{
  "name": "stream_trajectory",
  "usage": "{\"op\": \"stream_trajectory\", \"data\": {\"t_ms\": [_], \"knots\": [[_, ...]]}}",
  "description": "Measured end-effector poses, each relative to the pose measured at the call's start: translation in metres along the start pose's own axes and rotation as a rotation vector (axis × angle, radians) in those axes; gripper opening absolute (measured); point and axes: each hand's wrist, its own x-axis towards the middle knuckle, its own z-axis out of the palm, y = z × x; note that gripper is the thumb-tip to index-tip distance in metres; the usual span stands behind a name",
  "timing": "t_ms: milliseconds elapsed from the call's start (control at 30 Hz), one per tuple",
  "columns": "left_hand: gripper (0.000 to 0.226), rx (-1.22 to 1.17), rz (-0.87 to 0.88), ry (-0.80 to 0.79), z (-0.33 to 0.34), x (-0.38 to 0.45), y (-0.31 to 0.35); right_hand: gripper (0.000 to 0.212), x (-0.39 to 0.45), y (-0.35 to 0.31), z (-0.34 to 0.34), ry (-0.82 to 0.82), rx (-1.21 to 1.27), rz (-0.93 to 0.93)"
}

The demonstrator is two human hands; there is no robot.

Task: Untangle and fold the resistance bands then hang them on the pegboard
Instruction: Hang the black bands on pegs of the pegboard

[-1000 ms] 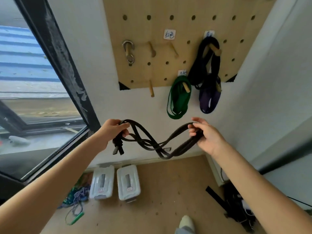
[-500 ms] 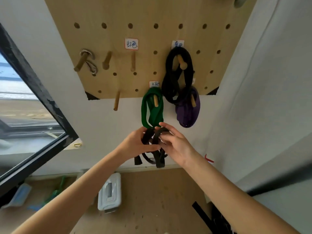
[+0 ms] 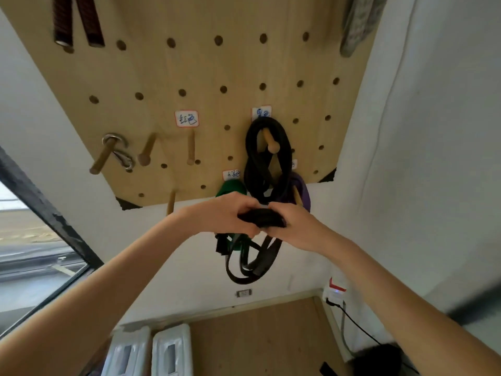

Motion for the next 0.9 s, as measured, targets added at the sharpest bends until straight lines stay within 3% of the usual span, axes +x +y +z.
{"op": "stream_trajectory", "data": {"t_ms": [67,167,333,433,533,700,900], "knots": [[0.018,0.175,0.034,0.030,-0.007,0.008,-0.004,0.006,0.003,0.000,-0.009,-0.003,0.073,0.025],[0.022,0.308,0.073,0.114,-0.008,0.020,-0.012,0.011,0.008,0.000,-0.022,0.033,0.205,0.016],[0.021,-0.018,0.066,0.078,-0.012,0.025,-0.021,0.006,0.008,0.010,-0.040,0.175,0.281,0.006],[0.021,-0.295,0.130,0.174,-0.023,0.023,-0.017,0.013,0.009,0.018,-0.057,0.168,0.273,0.007],[0.025,-0.502,0.195,0.318,-0.035,0.032,-0.006,0.008,0.019,0.016,-0.070,0.109,0.184,-0.073],[0.026,-0.116,0.217,0.585,-0.055,0.066,-0.005,0.012,0.053,0.023,-0.095,0.231,0.314,-0.077],[0.023,0.118,0.084,0.673,-0.071,0.106,-0.029,0.023,0.105,0.043,-0.095,0.188,0.250,-0.058]]}}
